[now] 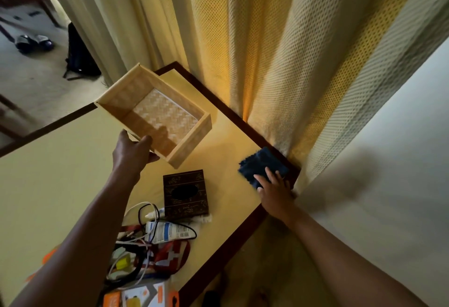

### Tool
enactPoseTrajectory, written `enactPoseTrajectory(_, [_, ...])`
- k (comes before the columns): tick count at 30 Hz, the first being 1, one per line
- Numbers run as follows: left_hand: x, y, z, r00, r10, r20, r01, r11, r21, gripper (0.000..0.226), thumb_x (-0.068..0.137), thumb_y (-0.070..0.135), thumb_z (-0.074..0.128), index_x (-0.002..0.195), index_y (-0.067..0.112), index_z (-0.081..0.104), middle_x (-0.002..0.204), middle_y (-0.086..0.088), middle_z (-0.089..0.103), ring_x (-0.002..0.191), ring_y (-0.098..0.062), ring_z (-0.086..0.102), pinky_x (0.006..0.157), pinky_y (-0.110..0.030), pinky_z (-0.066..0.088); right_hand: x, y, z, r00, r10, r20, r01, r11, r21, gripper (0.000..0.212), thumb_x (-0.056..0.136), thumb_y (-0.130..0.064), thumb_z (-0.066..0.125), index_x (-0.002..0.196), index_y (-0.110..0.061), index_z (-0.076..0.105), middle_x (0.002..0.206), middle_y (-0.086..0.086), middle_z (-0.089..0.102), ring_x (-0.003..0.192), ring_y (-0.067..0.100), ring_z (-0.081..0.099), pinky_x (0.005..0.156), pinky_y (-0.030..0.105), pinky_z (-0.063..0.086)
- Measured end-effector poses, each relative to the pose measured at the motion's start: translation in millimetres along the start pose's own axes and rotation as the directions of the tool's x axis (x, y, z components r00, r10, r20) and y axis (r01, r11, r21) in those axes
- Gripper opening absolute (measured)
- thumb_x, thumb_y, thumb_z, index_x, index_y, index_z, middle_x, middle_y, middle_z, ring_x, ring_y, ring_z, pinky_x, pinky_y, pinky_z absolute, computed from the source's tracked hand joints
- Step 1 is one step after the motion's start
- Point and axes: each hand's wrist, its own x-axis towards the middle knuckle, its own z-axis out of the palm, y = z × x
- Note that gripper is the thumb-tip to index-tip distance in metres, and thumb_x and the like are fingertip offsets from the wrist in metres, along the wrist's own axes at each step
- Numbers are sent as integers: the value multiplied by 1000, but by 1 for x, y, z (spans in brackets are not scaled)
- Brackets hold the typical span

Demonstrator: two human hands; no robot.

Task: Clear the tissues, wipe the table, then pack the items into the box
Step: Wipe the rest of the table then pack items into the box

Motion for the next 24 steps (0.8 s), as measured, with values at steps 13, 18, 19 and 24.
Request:
enactPoseTrajectory(13, [-65, 10, -77, 997, 69, -33, -71, 995, -66, 45, 99, 20, 64, 140, 19, 45, 106, -11, 69, 82, -30, 77, 85, -51, 63, -89, -73, -28, 941, -186, -284, 264, 926, 270, 64, 102, -60, 32, 145, -18, 52, 159, 12, 37, 147, 28, 34, 114, 42, 34])
enactPoseTrajectory(18, [-114, 9, -134, 988, 121, -93, -132, 984, -120, 40, 97, 19, 66, 133, 17, 50, 108, -15, 72, 82, -30, 77, 78, -47, 65, -131, -110, -23, 874, -319, -367, 412, 886, 212, 61, 95, -55, 36, 134, -15, 62, 147, 16, 49, 133, 35, 49, 104, 51, 47])
enactPoseTrajectory(19, [-121, 10, -142, 986, 129, -104, -142, 982, -128, 35, 96, 19, 66, 128, 19, 52, 107, -14, 72, 82, -30, 77, 77, -47, 65, -137, -117, -24, 876, -324, -356, 414, 885, 212, 61, 94, -54, 35, 134, -16, 62, 147, 15, 48, 133, 34, 48, 104, 49, 46])
enactPoseTrajectory(24, [-177, -5, -215, 976, 150, -159, -169, 979, -114, 32, 94, 19, 64, 125, 19, 54, 110, -14, 72, 81, -31, 78, 76, -48, 65, -193, -160, -9, 819, -466, -335, 550, 805, 223, 49, 97, -52, 41, 133, -22, 55, 141, 17, 51, 123, 33, 57, 95, 50, 54])
